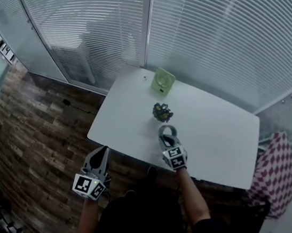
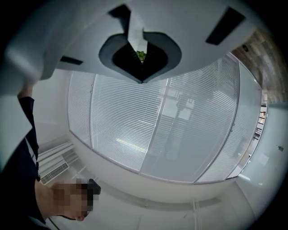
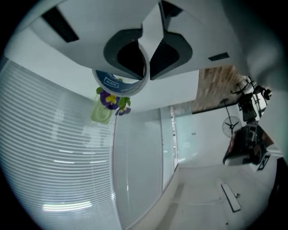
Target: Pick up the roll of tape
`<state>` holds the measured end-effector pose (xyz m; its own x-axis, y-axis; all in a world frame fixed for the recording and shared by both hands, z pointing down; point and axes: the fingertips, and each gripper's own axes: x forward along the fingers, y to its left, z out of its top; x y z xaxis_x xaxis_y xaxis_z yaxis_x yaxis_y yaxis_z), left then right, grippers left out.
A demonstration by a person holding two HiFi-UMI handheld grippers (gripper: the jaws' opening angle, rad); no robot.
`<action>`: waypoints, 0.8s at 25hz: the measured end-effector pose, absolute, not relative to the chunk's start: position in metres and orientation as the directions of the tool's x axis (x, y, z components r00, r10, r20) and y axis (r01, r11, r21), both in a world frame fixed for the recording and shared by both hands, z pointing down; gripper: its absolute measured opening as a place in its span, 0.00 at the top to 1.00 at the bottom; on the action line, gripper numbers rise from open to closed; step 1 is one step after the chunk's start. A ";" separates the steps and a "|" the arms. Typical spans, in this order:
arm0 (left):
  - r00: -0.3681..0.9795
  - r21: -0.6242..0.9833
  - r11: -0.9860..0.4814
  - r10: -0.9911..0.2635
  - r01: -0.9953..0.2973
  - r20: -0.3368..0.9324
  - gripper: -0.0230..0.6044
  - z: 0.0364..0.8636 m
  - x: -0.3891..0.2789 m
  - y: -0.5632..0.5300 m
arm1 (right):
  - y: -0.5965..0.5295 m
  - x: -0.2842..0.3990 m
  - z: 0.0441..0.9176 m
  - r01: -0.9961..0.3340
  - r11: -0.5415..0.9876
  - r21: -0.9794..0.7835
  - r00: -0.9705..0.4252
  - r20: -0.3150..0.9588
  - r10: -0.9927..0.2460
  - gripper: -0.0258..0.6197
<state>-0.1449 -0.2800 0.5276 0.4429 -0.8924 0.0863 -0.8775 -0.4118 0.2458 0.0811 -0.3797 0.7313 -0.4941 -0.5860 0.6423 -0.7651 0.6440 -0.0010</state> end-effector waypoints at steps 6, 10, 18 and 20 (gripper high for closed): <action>0.459 0.283 -0.425 -0.886 -0.860 0.067 0.95 0.526 -0.141 -0.282 | -0.387 0.084 0.657 -0.806 0.592 0.011 -0.527 0.442 -0.726 0.89; 0.458 0.301 -0.426 -0.888 -0.853 0.043 0.95 0.519 -0.146 -0.285 | -0.385 0.083 0.611 -0.817 0.576 0.015 -0.542 0.319 -0.777 0.89; 0.460 0.292 -0.428 -0.887 -0.855 0.049 0.95 0.522 -0.146 -0.287 | -0.367 0.092 0.570 -0.840 0.542 0.017 -0.534 0.145 -0.833 0.89; 0.466 0.301 -0.433 -0.883 -0.850 0.045 0.95 0.522 -0.144 -0.286 | -0.361 0.093 0.561 -0.847 0.531 0.013 -0.526 0.121 -0.842 0.89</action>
<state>-0.1442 -0.2858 0.5221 0.4664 -0.8834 0.0451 -0.8496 -0.4332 0.3008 0.0934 -0.3606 0.5613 -0.5259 -0.8419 0.1208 -0.8472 0.5311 0.0129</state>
